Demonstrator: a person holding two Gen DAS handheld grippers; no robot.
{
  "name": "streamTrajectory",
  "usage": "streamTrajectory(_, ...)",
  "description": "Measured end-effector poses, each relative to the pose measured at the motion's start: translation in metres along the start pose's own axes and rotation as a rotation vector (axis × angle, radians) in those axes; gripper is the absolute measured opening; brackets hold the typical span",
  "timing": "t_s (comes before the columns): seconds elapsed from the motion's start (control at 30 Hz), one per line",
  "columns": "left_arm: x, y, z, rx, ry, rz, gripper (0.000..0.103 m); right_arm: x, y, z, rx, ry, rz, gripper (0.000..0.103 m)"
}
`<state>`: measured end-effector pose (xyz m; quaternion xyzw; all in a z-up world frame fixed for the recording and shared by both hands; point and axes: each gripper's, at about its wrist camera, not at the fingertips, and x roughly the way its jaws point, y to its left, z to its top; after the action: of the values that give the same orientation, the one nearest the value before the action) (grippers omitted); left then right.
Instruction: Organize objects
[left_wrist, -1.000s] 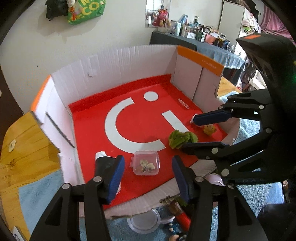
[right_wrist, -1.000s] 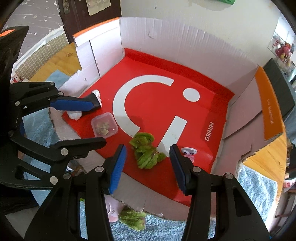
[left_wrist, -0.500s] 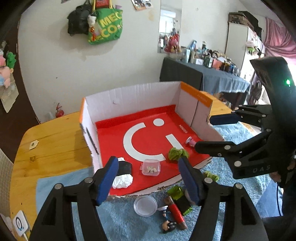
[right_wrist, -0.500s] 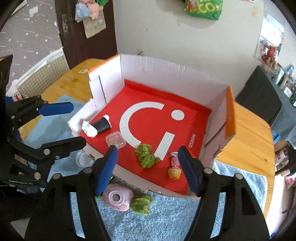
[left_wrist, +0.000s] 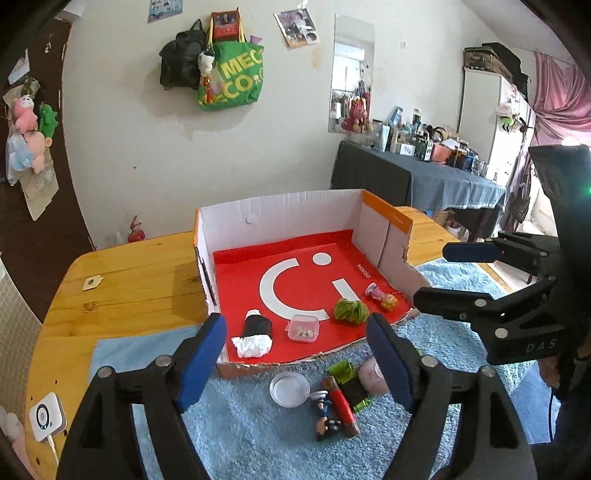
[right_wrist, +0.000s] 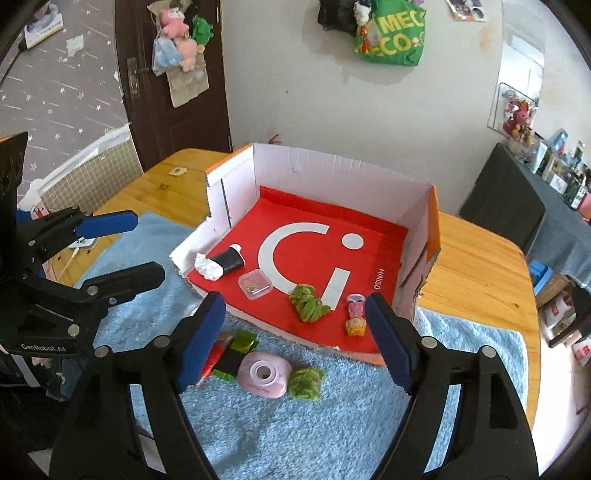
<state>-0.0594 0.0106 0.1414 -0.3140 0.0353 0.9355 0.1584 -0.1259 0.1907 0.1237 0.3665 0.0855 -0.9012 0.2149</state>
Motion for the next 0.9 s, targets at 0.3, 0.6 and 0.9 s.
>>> streamTrajectory(0.3,-0.022,-0.006,-0.026,-0.033,-0.027,0.015,0.084,-0.026,0.012,-0.021,0.025,-0.086,-0.035,0.085)
streamTrajectory(0.6,-0.03,-0.006,-0.061,-0.097,-0.056,0.048,0.093,-0.033,0.02,-0.056,0.061,-0.136,-0.102,0.091)
streamTrajectory(0.9,-0.021,-0.003,-0.093,-0.166,-0.039,0.082,0.096,-0.028,0.027,-0.091,0.11,-0.177,-0.165,0.094)
